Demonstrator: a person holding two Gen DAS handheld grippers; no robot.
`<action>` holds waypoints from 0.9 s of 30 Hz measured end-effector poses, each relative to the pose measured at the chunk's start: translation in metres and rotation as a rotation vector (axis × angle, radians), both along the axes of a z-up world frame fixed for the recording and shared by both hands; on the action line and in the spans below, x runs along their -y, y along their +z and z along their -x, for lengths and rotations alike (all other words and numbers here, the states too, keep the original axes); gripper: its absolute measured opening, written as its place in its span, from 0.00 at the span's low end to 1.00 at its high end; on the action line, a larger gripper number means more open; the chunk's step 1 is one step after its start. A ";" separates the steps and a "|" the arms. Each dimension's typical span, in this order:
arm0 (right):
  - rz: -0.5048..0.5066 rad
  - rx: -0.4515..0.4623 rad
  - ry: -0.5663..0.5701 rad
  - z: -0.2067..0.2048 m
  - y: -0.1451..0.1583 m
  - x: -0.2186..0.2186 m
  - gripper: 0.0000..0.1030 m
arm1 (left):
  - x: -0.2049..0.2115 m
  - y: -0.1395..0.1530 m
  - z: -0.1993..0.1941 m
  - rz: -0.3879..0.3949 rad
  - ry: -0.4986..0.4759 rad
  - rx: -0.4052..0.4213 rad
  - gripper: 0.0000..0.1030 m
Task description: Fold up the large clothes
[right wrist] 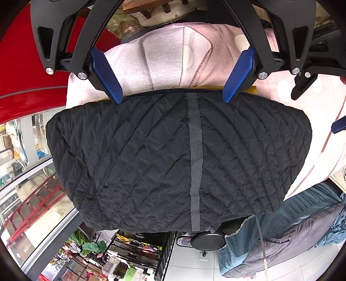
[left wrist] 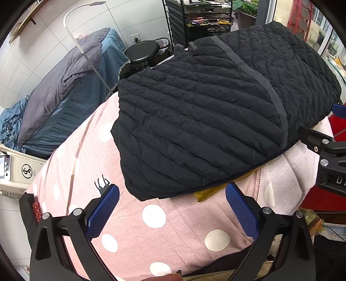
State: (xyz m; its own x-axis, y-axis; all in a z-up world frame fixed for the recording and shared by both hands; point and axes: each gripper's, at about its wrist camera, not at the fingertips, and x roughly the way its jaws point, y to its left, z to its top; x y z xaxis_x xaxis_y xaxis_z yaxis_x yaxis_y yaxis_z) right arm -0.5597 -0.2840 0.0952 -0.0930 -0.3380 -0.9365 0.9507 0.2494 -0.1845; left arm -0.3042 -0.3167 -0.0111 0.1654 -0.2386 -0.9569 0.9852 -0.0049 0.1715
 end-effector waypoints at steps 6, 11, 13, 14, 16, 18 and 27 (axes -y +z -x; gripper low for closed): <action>-0.005 -0.002 0.006 -0.001 -0.001 0.001 0.90 | 0.000 0.000 0.000 -0.002 -0.001 0.002 0.94; -0.004 -0.006 0.012 -0.002 0.000 0.002 0.90 | 0.000 0.000 0.000 -0.003 -0.002 0.001 0.94; -0.003 -0.006 0.014 -0.002 0.000 0.002 0.90 | 0.000 -0.001 0.000 -0.003 -0.003 0.003 0.94; -0.002 -0.008 0.014 -0.002 0.000 0.002 0.90 | 0.001 -0.001 0.000 -0.004 -0.003 0.004 0.94; -0.001 -0.008 0.013 -0.002 0.000 0.002 0.90 | 0.001 -0.001 0.001 -0.006 -0.005 0.008 0.94; -0.002 -0.008 0.014 -0.002 0.000 0.002 0.90 | 0.002 -0.002 0.001 -0.009 -0.004 0.007 0.94; -0.002 -0.013 0.014 -0.002 0.000 0.001 0.90 | 0.003 -0.003 0.004 -0.014 -0.007 0.004 0.94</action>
